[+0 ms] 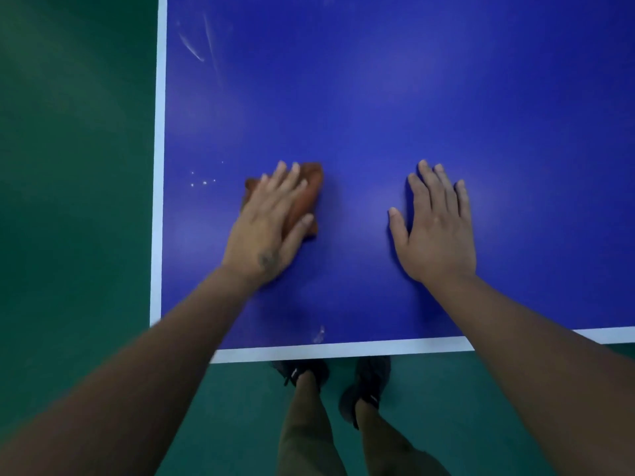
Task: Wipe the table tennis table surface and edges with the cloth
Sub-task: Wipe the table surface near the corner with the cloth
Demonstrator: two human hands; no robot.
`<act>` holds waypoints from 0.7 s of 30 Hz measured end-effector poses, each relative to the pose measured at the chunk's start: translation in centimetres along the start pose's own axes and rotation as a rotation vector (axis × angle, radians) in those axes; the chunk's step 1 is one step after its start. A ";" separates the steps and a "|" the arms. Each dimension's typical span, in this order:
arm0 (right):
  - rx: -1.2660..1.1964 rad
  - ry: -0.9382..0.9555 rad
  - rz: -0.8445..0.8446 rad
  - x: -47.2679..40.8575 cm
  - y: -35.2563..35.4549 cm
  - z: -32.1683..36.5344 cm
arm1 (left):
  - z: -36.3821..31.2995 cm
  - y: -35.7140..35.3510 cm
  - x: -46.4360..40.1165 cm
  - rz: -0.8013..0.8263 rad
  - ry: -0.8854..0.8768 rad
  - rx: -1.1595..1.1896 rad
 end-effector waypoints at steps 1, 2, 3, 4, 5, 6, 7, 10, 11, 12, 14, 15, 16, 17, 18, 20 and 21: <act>0.002 0.000 0.001 0.0 -0.1 -0.1 | 1.0 0.1 -1.1 0.032 -0.007 -0.041; 0.004 0.001 -0.002 0.0 -0.1 -0.1 | 1.8 -0.2 -1.7 0.075 -0.014 -0.083; 0.006 0.002 -0.007 0.0 -0.2 -0.1 | 2.4 -0.8 -2.1 0.111 -0.013 -0.132; 0.008 0.004 -0.011 0.0 -0.2 -0.1 | 2.7 -1.3 -2.1 0.125 -0.001 -0.178; 0.007 0.004 -0.015 0.0 -0.2 -0.1 | 2.7 -1.8 -2.0 0.122 0.021 -0.210; 0.005 0.004 -0.020 0.0 -0.2 -0.1 | 2.5 -2.2 -1.6 0.113 0.046 -0.225; 0.005 0.005 -0.025 0.0 -0.2 -0.1 | 2.1 -2.6 -1.1 0.105 0.060 -0.229; 0.009 0.008 -0.041 0.1 -0.1 0.0 | -0.2 -4.4 1.9 0.096 0.037 -0.239; 0.009 0.010 -0.044 0.2 0.0 0.0 | -1.1 -5.1 3.3 0.100 0.028 -0.239; 0.007 0.013 -0.045 0.2 0.0 0.0 | -2.1 -5.8 4.7 0.106 0.018 -0.238; 0.002 0.013 -0.043 0.2 0.0 0.0 | -4.1 -6.9 7.4 0.122 -0.013 -0.228; -0.001 0.012 -0.041 0.1 0.0 0.0 | -5.1 -7.5 8.5 0.137 -0.030 -0.215; -0.005 0.012 -0.034 0.1 -0.1 0.0 | -6.1 -7.9 9.7 0.154 -0.045 -0.197; -0.011 0.012 -0.026 0.2 -0.1 -0.1 | -7.1 -8.4 10.9 0.169 -0.059 -0.184; -0.019 0.011 -0.019 0.3 -0.1 -0.1 | -8.0 -8.7 11.9 0.179 -0.071 -0.178; -0.035 0.010 -0.012 0.3 -0.1 -0.2 | -9.6 -9.2 13.4 0.190 -0.095 -0.151; -0.041 0.010 -0.009 0.3 -0.1 -0.2 | -10.0 -9.2 13.7 0.184 -0.094 -0.092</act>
Point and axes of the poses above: each hand's wrist, its own x-axis away from the middle knuckle, its own y-axis out of the back of the hand, z = x × y, the point moved 8 cm from there along -x, towards the middle knuckle, and after that the axes turned 13 degrees about z, right-handed, at the moved point
